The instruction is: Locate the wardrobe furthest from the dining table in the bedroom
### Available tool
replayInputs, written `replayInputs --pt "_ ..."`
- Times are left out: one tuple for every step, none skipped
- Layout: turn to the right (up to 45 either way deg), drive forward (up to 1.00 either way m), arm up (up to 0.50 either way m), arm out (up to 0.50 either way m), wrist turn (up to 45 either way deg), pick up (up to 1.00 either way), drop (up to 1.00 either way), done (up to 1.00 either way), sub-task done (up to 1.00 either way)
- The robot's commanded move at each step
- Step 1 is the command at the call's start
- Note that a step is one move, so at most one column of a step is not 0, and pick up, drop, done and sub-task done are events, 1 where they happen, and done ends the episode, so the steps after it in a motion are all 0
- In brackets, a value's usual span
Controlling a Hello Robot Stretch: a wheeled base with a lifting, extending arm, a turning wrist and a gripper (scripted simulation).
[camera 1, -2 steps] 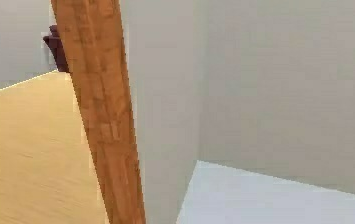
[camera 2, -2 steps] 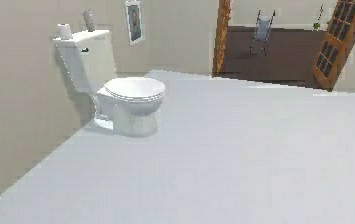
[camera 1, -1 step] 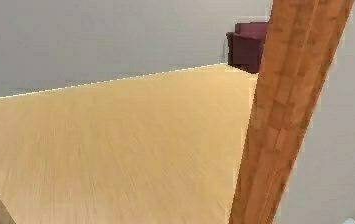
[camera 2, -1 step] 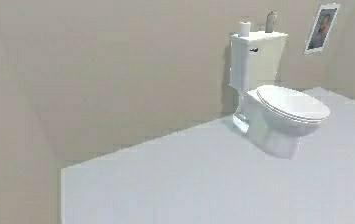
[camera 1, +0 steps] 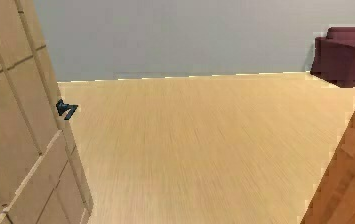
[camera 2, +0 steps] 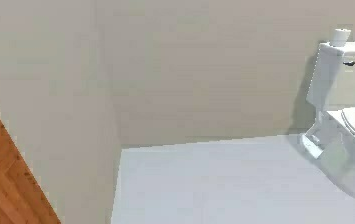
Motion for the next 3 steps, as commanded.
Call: replayInputs --pt "-3.0 0.00 0.00 0.00 0.0 0.00 0.00 0.00 0.00" --pt "0.0 0.45 0.00 0.00 0.0 0.00 0.00 0.00 0.00" --pt "45.0 0.00 0.00 0.00 0.0 0.00 0.00 0.00 0.00"
